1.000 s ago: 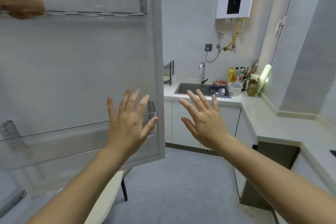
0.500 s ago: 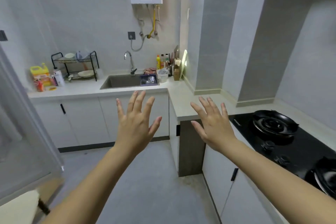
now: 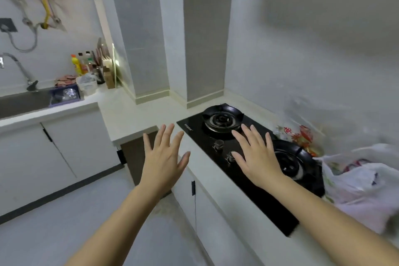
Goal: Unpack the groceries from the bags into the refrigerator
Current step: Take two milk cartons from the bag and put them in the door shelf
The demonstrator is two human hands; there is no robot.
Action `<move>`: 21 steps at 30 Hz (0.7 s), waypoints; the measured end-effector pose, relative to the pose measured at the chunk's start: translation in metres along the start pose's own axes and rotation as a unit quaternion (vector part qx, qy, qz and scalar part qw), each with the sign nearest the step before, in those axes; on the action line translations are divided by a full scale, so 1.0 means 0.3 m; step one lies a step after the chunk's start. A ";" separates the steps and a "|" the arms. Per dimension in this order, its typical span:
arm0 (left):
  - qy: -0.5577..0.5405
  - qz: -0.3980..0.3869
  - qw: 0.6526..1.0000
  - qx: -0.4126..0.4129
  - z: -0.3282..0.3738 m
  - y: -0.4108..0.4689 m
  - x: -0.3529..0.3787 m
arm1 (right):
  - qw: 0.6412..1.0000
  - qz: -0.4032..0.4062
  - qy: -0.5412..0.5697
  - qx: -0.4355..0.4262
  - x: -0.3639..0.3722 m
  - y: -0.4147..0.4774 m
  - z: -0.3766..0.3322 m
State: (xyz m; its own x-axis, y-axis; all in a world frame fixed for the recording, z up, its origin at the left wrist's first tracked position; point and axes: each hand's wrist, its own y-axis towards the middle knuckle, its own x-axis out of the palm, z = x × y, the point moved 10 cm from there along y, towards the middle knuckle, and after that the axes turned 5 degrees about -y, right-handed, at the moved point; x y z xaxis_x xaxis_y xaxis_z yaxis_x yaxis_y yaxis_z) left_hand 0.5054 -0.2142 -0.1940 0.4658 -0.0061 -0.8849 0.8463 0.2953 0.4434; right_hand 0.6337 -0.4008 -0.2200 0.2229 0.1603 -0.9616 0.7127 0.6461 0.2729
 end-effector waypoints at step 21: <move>-0.053 -0.148 0.950 0.271 0.852 0.909 0.709 | 0.895 -0.151 -0.161 0.388 0.005 0.004 1.176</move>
State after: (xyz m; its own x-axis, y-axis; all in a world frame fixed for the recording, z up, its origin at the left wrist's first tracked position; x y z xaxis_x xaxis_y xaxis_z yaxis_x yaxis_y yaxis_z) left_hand 0.9015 -0.3793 -0.2250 0.1865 -0.1169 -0.9755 0.9392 -0.2701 0.2119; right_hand 0.8696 -0.6632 -0.2107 0.0321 -0.2377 -0.9708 0.9922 -0.1095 0.0596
